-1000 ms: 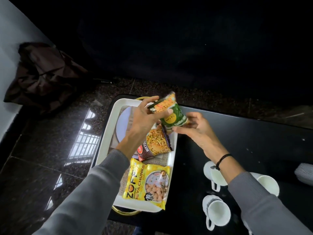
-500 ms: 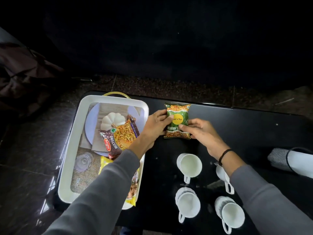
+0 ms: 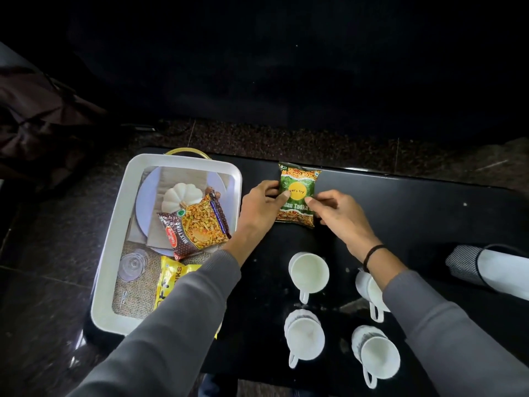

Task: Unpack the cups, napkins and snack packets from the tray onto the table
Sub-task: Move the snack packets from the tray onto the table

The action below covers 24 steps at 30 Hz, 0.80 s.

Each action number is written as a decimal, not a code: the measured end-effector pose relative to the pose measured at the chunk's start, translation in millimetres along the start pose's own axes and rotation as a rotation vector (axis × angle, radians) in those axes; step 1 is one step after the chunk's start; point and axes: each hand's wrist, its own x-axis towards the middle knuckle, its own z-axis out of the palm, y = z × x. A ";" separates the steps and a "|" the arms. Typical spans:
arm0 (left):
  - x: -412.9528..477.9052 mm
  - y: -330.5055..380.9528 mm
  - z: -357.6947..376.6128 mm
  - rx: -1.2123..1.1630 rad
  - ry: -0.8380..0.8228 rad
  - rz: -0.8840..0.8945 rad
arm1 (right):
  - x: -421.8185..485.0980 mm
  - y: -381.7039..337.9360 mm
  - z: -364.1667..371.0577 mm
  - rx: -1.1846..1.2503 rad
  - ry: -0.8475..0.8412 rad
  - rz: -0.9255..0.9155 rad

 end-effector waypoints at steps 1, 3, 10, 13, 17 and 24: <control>-2.4 0.8 -1.0 0.015 0.008 -0.005 | -2.6 -2.2 -1.2 -0.018 0.026 -0.005; -8.4 2.9 -4.0 0.029 0.028 -0.016 | -8.0 -7.4 -3.9 -0.061 0.089 -0.021; -26.5 6.6 -26.4 0.009 0.032 0.002 | -28.6 -33.3 4.6 -0.162 0.144 -0.126; -32.3 0.6 -42.9 -0.020 0.059 0.020 | -38.2 -46.6 24.0 -0.156 0.091 -0.171; -40.7 -16.9 -75.8 -0.036 0.124 0.035 | -50.3 -67.4 63.0 -0.180 0.028 -0.228; -55.8 -61.0 -141.6 0.273 0.407 0.003 | -57.4 -93.7 135.8 -0.292 -0.104 -0.224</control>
